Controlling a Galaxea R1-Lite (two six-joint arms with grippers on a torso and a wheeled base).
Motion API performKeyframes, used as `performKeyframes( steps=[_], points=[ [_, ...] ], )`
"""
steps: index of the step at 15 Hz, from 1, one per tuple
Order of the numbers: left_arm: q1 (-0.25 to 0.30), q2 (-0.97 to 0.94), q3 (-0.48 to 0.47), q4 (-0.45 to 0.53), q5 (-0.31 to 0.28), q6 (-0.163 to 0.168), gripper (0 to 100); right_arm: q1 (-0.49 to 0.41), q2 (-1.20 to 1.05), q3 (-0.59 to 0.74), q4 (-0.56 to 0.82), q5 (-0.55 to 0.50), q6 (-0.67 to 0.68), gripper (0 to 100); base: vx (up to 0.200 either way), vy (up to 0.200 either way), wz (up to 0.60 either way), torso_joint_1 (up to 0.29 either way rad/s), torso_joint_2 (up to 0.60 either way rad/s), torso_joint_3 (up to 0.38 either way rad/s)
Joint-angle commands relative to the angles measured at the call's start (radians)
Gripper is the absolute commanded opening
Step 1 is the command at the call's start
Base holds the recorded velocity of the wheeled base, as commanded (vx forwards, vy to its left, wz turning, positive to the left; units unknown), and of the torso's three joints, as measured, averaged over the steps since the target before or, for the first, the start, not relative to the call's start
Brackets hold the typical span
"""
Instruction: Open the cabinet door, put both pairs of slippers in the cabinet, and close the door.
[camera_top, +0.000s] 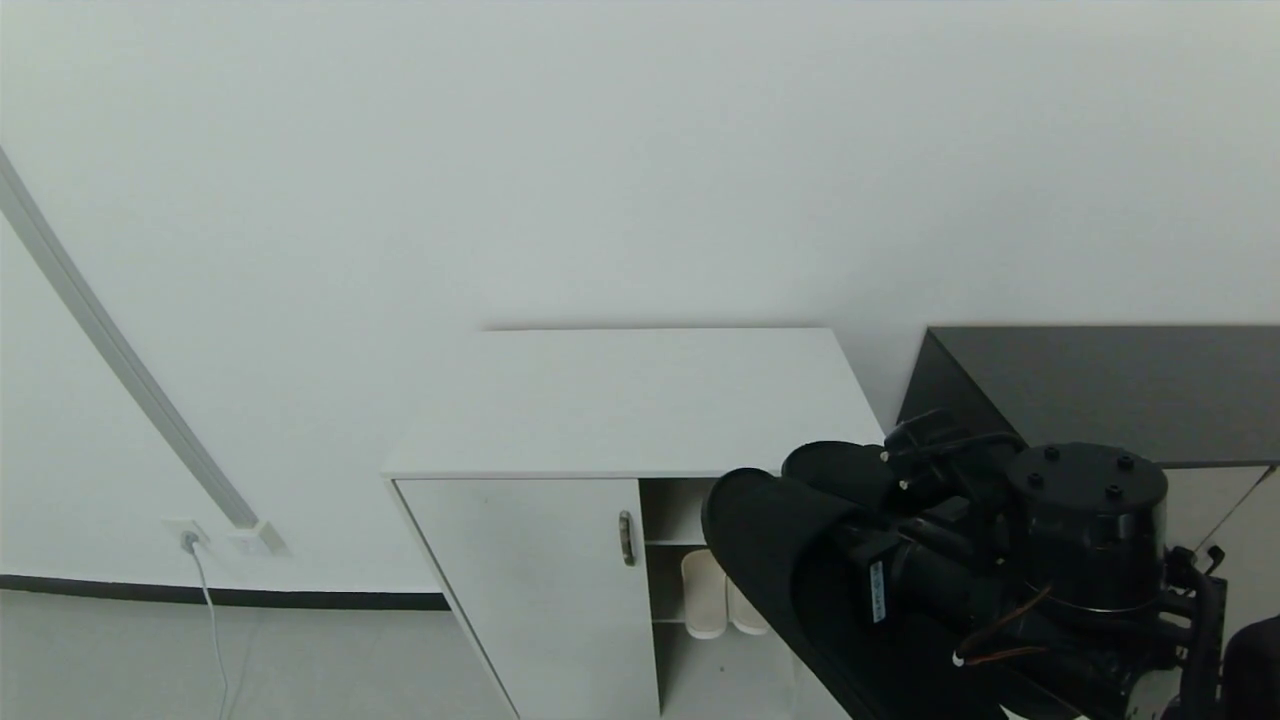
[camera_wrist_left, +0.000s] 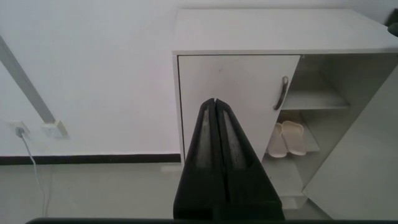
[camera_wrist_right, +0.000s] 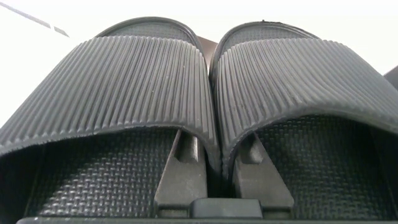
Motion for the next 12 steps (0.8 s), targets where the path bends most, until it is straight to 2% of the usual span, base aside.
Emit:
performKeyframes(
  steps=[1, 4, 12],
  points=[
    [0.001, 0.001, 0.001, 0.0, 0.001, 0.0, 0, 0.001, 0.001, 0.002, 0.0, 0.0, -0.001, 0, 0.0, 0.0, 0.0, 0.0, 0.0, 0.0],
    [0.001, 0.001, -0.001, 0.0, 0.001, 0.0, 0, 0.009, 0.001, 0.01, 0.0, 0.0, -0.001, 0, 0.0, 0.0, 0.0, -0.037, 0.08, 0.046],
    [0.001, 0.001, 0.001, 0.0, 0.0, 0.003, 0, 0.01, 0.011, 0.029, -0.039, 0.0, 0.001, 0, 0.0, 0.0, 0.0, -0.162, 0.37, 0.203]
  ],
)
